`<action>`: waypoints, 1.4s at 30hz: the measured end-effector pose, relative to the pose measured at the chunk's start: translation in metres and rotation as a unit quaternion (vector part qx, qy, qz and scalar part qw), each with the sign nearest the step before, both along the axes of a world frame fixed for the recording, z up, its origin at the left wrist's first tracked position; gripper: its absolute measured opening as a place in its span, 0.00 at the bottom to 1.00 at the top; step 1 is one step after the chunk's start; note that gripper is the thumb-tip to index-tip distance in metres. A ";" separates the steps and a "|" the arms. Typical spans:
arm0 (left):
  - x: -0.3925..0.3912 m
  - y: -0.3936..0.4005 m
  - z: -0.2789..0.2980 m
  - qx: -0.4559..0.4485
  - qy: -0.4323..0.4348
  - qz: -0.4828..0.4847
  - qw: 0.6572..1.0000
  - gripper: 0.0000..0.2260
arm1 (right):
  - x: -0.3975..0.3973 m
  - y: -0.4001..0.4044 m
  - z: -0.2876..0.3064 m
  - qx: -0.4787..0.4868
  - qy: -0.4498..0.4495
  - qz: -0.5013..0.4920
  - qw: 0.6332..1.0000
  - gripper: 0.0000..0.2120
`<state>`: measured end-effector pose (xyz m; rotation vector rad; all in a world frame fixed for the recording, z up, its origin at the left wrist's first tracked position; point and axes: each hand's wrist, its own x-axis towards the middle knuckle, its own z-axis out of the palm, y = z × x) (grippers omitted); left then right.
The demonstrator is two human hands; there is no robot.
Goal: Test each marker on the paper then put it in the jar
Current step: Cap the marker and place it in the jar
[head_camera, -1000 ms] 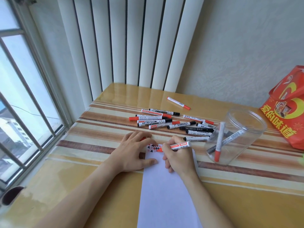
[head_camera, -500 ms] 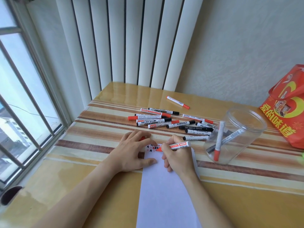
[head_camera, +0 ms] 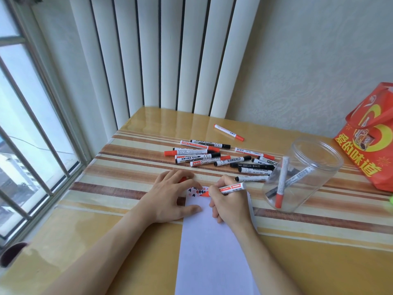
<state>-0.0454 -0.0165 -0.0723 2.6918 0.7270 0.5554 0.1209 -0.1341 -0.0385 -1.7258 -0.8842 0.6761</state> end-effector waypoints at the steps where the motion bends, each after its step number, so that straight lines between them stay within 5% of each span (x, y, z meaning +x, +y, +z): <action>1: 0.000 0.000 0.000 0.000 0.002 0.000 1.000 0.24 | 0.000 0.000 0.000 0.001 -0.001 -0.002 1.000 0.08; 25: -0.001 0.000 0.001 -0.002 0.013 -0.003 1.000 0.27 | 0.002 -0.001 -0.002 0.004 -0.011 0.016 1.000 0.07; 31: 0.000 -0.002 0.003 -0.058 -0.053 0.065 0.995 0.28 | 0.004 -0.002 -0.002 0.031 0.021 0.008 0.999 0.07; 38: 0.000 0.004 -0.004 0.002 -0.120 0.113 0.986 0.07 | 0.011 -0.006 0.003 0.110 0.102 0.030 0.988 0.10; 42: -0.004 0.001 0.006 -0.017 -0.162 0.061 0.985 0.11 | 0.006 -0.009 0.003 0.130 0.092 0.071 0.985 0.06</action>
